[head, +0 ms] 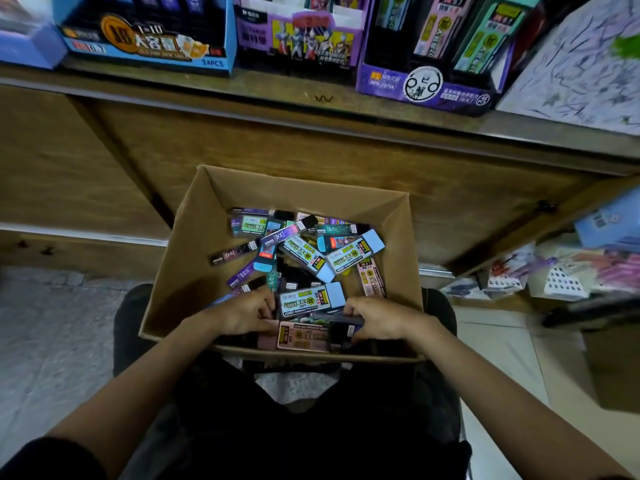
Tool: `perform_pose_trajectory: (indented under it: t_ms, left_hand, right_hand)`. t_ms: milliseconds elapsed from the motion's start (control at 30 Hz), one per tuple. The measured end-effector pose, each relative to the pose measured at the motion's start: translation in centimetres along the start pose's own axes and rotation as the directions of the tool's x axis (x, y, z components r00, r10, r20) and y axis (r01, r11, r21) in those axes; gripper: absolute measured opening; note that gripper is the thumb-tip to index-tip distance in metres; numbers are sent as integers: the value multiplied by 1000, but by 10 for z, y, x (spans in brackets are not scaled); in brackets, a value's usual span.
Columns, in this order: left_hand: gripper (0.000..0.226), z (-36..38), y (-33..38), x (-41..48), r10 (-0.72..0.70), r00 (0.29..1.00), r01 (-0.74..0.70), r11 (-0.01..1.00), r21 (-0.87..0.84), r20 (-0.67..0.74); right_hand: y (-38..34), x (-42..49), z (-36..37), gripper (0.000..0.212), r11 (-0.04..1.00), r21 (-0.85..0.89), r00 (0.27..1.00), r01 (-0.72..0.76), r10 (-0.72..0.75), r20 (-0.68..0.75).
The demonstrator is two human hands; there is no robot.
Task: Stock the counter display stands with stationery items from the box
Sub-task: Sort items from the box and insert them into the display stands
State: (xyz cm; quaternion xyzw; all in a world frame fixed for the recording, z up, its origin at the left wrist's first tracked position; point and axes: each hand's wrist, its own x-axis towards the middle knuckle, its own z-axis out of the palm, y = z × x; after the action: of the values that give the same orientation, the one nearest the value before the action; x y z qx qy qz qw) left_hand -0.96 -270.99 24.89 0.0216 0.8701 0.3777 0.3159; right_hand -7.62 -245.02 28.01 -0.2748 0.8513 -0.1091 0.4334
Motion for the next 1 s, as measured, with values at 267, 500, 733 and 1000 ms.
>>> perform_pose_trajectory:
  t_ms: [267,500,733,1000]
  left_hand:
    - [19,-28,2,-11,16,1000,-12,969,-248,14]
    - [11,-38,22,-13,-157,953,-118,595,-795,-258]
    - [19,-59,68,-10,-206,923,-239,356,-903,-326]
    - [31,-56,94,-4,-315,919,-169,232,-958,-238]
  right_hand:
    - [-5,3,-16,28,976,200,996,88,-82,-39]
    - [-25,6,-30,18,589,775,956,229,13,-292]
    - [-64,12,-42,13,126,920,919,372,89,-384]
    - [-94,12,-51,35,-124,940,939,319,176,-295]
